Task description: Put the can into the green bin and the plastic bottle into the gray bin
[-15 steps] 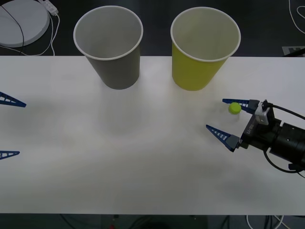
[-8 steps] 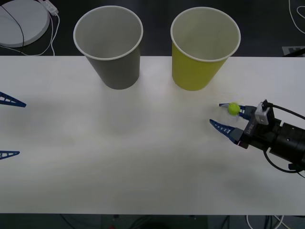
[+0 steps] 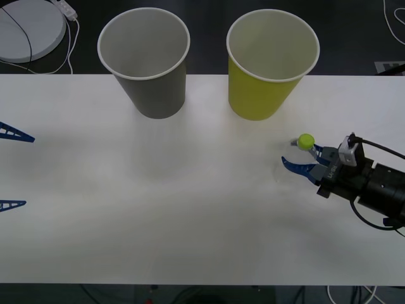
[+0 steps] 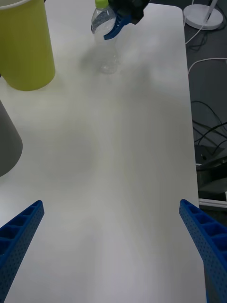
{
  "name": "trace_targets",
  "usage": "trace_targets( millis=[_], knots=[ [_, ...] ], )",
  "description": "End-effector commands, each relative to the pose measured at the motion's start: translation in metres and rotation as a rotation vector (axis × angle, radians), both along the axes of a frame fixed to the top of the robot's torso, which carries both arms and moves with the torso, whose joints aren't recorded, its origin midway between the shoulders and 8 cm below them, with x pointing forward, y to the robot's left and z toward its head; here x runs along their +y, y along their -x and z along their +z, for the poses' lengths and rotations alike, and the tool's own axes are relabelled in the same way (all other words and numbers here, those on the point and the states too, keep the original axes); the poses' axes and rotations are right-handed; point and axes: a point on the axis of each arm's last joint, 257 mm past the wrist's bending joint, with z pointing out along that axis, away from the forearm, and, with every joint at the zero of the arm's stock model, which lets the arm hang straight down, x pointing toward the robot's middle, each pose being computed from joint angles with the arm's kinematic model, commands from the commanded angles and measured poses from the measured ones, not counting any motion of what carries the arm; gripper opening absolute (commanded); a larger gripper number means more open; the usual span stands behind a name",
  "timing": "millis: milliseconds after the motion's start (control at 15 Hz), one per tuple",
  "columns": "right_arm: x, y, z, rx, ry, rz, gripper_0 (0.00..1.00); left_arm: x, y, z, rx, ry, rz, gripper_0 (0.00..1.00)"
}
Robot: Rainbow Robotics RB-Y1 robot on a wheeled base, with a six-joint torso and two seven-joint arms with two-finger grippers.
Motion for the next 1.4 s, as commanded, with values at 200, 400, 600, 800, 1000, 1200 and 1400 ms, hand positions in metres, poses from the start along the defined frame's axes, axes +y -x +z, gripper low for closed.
trace_targets(
  millis=[200, 400, 600, 800, 1000, 1200, 1400],
  knots=[
    [0.0, 0.005, 0.007, 0.016, -0.03, 0.022, 0.0, 0.0, 0.0, 0.0, 0.0, 0.0, 0.0, 1.0],
    [-0.001, 0.01, 0.015, 0.017, -0.039, 0.047, 0.0, 0.0, 0.0, 0.0, 0.0, 0.0, 0.0, 1.0],
    [-0.002, 0.014, 0.027, 0.006, -0.039, 0.065, 0.0, 0.0, 0.0, 0.0, 0.0, 0.0, 0.0, 1.0],
    [-0.007, 0.018, 0.041, -0.011, -0.038, 0.063, 0.0, 0.0, 0.0, 0.0, 0.0, 0.0, 0.0, 1.0],
    [-0.015, 0.024, 0.056, -0.02, -0.041, 0.054, 0.0, 0.0, 0.0, 0.0, 0.0, 0.0, 0.0, 1.0],
    [-0.025, 0.03, 0.068, -0.019, -0.041, 0.037, 0.0, 0.0, 0.0, 0.0, 0.0, 0.0, 0.0, 1.0],
    [-0.036, 0.039, 0.082, -0.019, -0.027, 0.014, 0.0, 0.0, 0.0, 0.0, 0.0, 0.0, 0.0, 1.0]
  ],
)
